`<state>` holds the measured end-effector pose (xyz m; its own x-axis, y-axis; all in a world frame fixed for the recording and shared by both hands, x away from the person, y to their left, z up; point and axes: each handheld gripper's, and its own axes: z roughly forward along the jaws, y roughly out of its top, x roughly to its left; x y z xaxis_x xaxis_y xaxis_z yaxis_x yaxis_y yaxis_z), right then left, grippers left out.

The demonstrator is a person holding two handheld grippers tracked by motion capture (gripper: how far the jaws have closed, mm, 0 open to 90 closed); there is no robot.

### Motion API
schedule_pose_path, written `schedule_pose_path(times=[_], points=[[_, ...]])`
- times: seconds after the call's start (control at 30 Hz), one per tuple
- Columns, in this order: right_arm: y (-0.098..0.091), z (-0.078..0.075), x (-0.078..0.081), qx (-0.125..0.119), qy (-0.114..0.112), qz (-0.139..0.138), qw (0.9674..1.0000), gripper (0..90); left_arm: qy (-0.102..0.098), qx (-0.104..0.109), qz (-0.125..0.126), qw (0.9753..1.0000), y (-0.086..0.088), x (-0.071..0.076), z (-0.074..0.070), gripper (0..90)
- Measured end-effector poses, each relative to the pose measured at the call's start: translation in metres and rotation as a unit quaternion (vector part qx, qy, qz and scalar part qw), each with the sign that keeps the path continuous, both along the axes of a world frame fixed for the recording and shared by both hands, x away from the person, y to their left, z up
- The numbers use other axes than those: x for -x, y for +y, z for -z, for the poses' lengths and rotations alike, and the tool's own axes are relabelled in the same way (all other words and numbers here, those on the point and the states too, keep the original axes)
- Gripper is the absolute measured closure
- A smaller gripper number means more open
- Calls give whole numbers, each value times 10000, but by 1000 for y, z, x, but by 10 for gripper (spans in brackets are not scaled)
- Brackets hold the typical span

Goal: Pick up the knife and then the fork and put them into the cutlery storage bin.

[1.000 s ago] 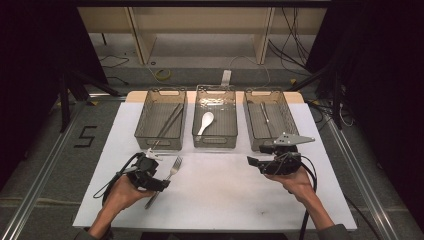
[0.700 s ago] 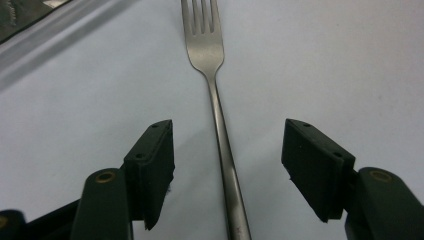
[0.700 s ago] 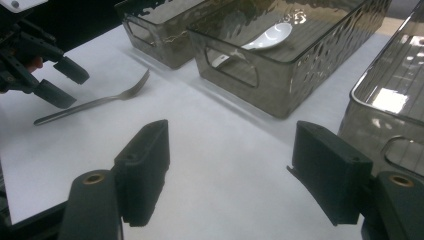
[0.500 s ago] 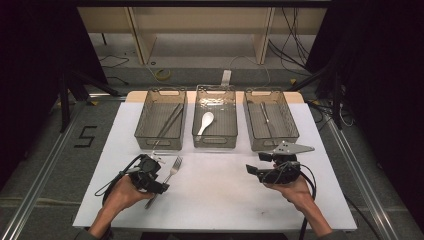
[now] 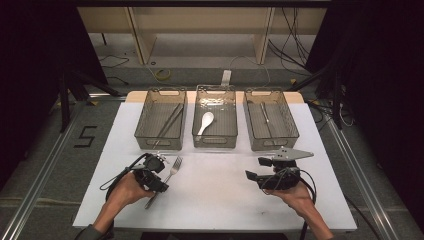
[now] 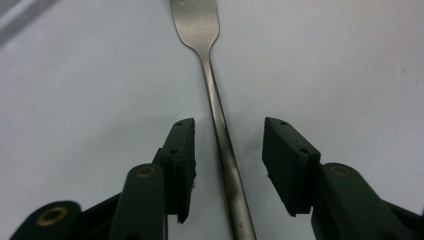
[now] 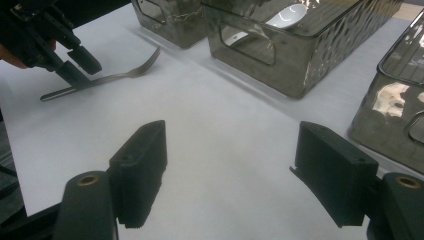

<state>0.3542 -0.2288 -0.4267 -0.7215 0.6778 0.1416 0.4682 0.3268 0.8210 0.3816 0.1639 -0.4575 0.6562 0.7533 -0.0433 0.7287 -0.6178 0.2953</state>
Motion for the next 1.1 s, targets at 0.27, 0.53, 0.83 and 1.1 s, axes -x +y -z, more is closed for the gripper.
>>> schedule_pose_path(times=[0.27, 0.53, 0.83, 1.1], points=[[1, 0, 3, -4, -21, -27, 10000, 298, 125, -118, 25, 9998, 0, -1, 4, 656], [1, 1, 3, 27, -3, -50, 10000, 299, 223, -244, 80, 9994, -1, 0, 4, 731], [2, 0, 4, 84, -24, -84, 9999, 300, 216, -286, 81, 9993, -3, 1, 5, 764], [3, 0, 5, 119, -23, -128, 9998, 302, 120, -217, 135, 9996, -3, 3, 5, 818]])
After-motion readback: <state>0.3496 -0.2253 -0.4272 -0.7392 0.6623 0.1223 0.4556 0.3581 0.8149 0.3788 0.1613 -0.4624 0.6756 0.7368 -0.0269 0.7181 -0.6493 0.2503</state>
